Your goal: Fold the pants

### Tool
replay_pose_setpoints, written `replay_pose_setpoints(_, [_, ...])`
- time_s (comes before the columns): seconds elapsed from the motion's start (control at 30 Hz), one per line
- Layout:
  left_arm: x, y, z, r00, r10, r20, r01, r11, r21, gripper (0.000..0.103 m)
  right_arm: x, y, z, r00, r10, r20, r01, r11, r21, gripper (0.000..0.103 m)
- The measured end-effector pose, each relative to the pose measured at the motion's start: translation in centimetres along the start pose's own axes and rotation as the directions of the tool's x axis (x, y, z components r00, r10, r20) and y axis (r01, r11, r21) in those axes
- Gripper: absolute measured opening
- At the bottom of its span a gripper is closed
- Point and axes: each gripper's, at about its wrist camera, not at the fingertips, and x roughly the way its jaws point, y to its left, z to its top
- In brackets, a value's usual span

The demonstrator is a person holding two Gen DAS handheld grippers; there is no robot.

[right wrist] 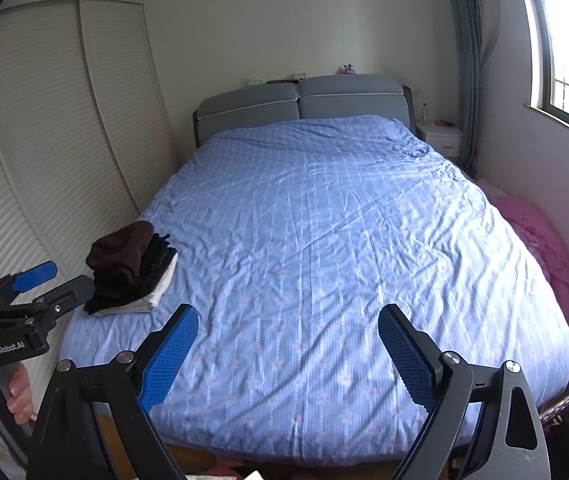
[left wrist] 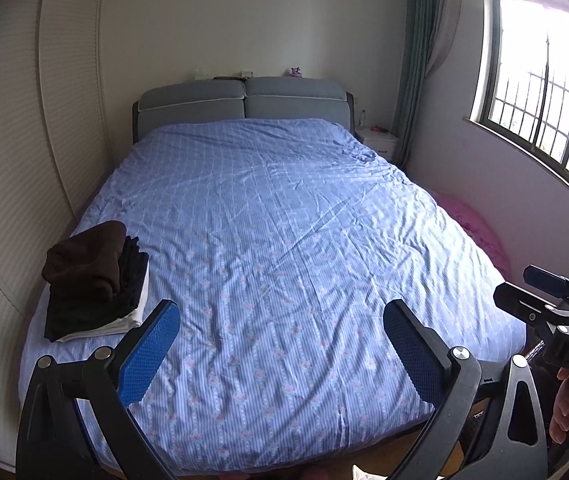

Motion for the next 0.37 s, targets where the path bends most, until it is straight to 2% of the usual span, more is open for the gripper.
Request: replay_pose_setpoints(0.37, [-0.05, 0.05, 0.28, 1.0, 0.001, 0.005, -0.001, 1.0, 0.005, 0.103, -0.1, 0.0, 0.03, 1.0, -0.008, 0.004, 0.008, 1.0, 0.004, 0.092])
